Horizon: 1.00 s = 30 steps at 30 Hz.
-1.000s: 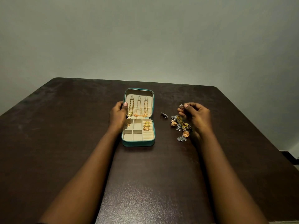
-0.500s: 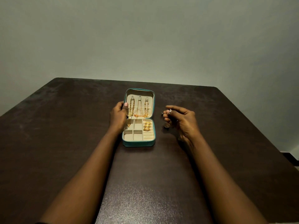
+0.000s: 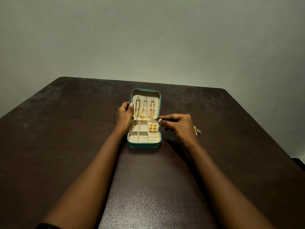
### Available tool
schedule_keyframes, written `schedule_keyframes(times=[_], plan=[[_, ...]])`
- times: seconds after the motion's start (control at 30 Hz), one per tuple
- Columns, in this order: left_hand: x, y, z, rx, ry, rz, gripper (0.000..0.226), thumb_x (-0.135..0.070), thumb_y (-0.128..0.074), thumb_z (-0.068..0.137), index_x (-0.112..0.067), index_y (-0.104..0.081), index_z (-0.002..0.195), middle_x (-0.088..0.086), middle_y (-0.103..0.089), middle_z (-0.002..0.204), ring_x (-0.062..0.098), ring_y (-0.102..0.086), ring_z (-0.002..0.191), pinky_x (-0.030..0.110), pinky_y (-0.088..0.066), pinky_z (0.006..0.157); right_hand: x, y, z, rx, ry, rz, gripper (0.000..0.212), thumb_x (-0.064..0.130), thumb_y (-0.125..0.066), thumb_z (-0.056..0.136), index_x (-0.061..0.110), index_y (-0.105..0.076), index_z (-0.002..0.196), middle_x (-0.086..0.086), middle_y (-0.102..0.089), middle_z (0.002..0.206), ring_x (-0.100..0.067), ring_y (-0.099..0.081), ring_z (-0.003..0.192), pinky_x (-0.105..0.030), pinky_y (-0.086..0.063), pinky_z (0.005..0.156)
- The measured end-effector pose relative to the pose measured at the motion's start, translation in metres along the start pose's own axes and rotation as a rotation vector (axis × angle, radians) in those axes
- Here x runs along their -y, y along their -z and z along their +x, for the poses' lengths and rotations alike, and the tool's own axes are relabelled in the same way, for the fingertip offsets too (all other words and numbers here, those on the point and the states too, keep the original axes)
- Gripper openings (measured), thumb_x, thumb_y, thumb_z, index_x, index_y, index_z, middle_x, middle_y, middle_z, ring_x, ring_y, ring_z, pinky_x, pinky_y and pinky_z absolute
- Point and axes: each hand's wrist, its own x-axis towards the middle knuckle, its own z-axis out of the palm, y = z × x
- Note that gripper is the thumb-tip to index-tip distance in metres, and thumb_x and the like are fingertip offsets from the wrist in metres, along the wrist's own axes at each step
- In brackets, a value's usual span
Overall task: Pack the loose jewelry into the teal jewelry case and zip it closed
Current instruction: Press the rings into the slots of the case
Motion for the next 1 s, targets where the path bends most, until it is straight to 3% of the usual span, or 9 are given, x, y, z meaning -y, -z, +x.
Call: schedule_keyframes(times=[0.1, 0.23, 0.27, 0.37, 0.47, 0.6, 0.83, 1.0], plan=[[0.000, 0.000, 0.000, -0.004, 0.000, 0.000, 0.019, -0.026, -0.040, 0.099, -0.019, -0.057, 0.100, 0.009, -0.065, 0.104, 0.030, -0.063, 0.101, 0.050, -0.051, 0.089, 0.003, -0.002, -0.003, 0.033, 0.015, -0.113, 0.018, 0.002, -0.072, 0.075, 0.009, -0.075, 0.092, -0.003, -0.074, 0.084, -0.005, -0.061, 0.066, -0.019, -0.049, 0.058], [-0.001, 0.000, -0.001, -0.003, -0.005, 0.002, 0.019, -0.025, -0.039, 0.100, -0.019, -0.057, 0.101, 0.008, -0.065, 0.104, 0.026, -0.062, 0.098, 0.047, -0.051, 0.088, 0.002, -0.010, -0.005, 0.010, 0.062, -0.416, 0.018, 0.005, -0.073, 0.074, 0.010, -0.076, 0.091, -0.006, -0.075, 0.089, 0.000, -0.057, 0.066, -0.018, -0.049, 0.083], [-0.001, 0.000, -0.002, -0.001, -0.007, 0.000, 0.019, -0.025, -0.039, 0.100, -0.019, -0.057, 0.101, 0.007, -0.065, 0.103, 0.026, -0.063, 0.098, 0.047, -0.051, 0.088, 0.002, -0.011, -0.006, 0.019, 0.060, -0.461, 0.019, 0.006, -0.073, 0.074, 0.011, -0.076, 0.092, -0.006, -0.075, 0.091, -0.001, -0.057, 0.070, -0.013, -0.047, 0.083], [-0.002, -0.001, -0.002, -0.005, 0.001, -0.011, 0.020, -0.025, -0.039, 0.100, -0.019, -0.057, 0.100, 0.006, -0.065, 0.103, 0.026, -0.063, 0.099, 0.048, -0.051, 0.089, 0.004, -0.014, -0.007, 0.045, 0.019, -0.560, 0.020, 0.008, -0.071, 0.078, 0.011, -0.075, 0.097, -0.004, -0.074, 0.097, -0.001, -0.056, 0.075, 0.001, -0.038, 0.060], [-0.002, -0.001, -0.002, -0.003, -0.001, -0.015, 0.022, -0.025, -0.038, 0.100, -0.018, -0.058, 0.105, 0.006, -0.065, 0.105, 0.025, -0.063, 0.100, 0.047, -0.051, 0.090, 0.007, -0.018, -0.010, 0.032, 0.018, -0.604, 0.020, 0.010, -0.070, 0.079, 0.011, -0.074, 0.099, -0.004, -0.073, 0.101, -0.004, -0.058, 0.080, -0.005, -0.040, 0.070], [-0.002, 0.000, -0.003, 0.004, -0.001, -0.025, 0.026, -0.024, -0.038, 0.100, -0.013, -0.058, 0.112, 0.006, -0.064, 0.105, 0.023, -0.062, 0.100, 0.045, -0.052, 0.090, 0.008, -0.026, -0.013, -0.010, 0.002, -0.653, 0.020, 0.012, -0.069, 0.081, 0.012, -0.073, 0.101, -0.003, -0.073, 0.103, -0.010, -0.062, 0.090, -0.024, -0.049, 0.088], [0.000, -0.001, -0.001, 0.001, -0.007, -0.021, 0.020, -0.024, -0.039, 0.100, -0.018, -0.058, 0.102, 0.008, -0.066, 0.102, 0.025, -0.063, 0.096, 0.047, -0.052, 0.088, 0.004, -0.037, -0.020, -0.136, 0.041, -0.743, 0.019, 0.011, -0.063, 0.084, 0.014, -0.073, 0.101, -0.004, -0.074, 0.100, -0.017, -0.067, 0.089, -0.026, -0.051, 0.084], [-0.001, 0.000, -0.001, 0.006, 0.005, -0.016, 0.019, -0.025, -0.039, 0.100, -0.021, -0.058, 0.100, 0.006, -0.065, 0.100, 0.028, -0.064, 0.099, 0.052, -0.051, 0.090, 0.005, -0.038, -0.020, -0.070, 0.062, -0.827, 0.021, 0.007, -0.059, 0.085, 0.009, -0.074, 0.100, -0.009, -0.071, 0.102, -0.024, -0.066, 0.089, -0.032, -0.054, 0.077]])
